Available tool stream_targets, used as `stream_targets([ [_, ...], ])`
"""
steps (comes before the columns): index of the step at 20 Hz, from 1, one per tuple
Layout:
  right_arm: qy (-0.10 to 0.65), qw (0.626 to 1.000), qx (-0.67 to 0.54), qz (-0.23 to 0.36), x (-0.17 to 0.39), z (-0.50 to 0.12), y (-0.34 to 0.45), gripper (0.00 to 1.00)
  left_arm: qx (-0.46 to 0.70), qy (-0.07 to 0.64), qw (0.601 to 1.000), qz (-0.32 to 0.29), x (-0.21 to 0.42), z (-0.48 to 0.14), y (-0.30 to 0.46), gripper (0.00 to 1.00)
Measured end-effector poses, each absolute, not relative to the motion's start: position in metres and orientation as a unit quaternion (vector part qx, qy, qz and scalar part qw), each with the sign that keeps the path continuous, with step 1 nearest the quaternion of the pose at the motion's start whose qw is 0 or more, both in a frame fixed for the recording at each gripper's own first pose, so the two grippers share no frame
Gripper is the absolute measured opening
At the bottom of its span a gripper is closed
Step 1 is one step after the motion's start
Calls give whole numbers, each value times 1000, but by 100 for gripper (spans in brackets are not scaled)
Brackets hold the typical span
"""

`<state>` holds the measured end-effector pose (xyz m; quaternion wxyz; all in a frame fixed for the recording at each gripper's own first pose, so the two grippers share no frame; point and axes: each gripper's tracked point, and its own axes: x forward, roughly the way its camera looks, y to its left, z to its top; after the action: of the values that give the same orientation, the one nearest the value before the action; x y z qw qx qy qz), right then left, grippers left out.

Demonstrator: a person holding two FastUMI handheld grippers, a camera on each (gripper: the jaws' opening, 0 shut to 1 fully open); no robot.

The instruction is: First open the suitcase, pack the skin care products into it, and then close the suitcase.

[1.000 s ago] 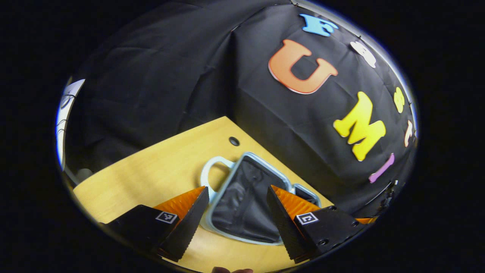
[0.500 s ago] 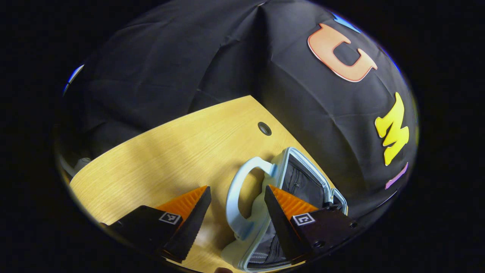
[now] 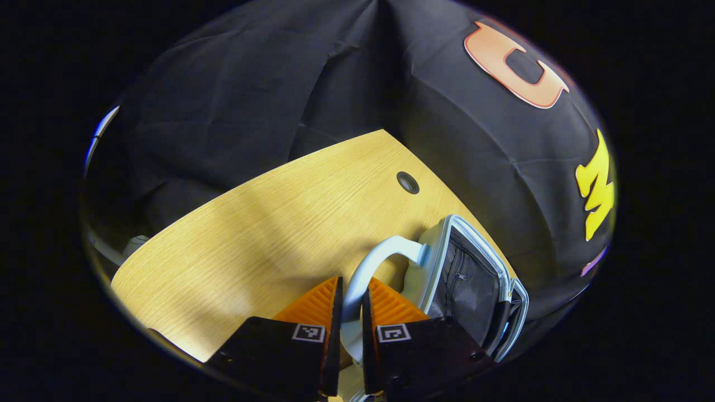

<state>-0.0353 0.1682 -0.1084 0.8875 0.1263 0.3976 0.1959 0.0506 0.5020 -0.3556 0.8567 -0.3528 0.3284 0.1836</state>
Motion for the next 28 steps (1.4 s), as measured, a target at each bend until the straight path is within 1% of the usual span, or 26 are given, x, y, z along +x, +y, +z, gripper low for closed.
stream_targets([
  [1,390,891,124,195,-36,-106,165,81,-345,328,860,185,49,-347,499,18],
  [3,381,895,125,195,-39,-102,160,81,-327,314,870,193,48,-324,500,15],
  [4,377,896,127,197,-42,-101,160,76,-322,299,877,196,49,-305,501,14],
  [6,364,900,126,202,-45,-94,155,76,-306,264,895,187,52,-250,490,14],
  [7,356,904,123,204,-46,-89,152,81,-289,250,907,178,53,-224,480,14],
  [11,307,923,109,204,-53,-74,136,81,-230,197,944,129,61,-132,417,12],
  [15,264,942,103,182,-61,-61,98,81,-180,153,968,82,78,-79,328,10],
  [18,237,955,107,142,-63,-59,61,81,-141,128,980,56,84,-60,263,9],
  [21,234,960,116,105,-68,-63,27,81,-124,113,985,35,88,-62,206,9],
  [24,239,961,115,72,-70,-71,-10,81,-110,110,988,17,98,-76,147,9],
  [28,246,963,100,35,-79,-79,-50,81,-109,130,985,-8,111,-110,77,9],
])
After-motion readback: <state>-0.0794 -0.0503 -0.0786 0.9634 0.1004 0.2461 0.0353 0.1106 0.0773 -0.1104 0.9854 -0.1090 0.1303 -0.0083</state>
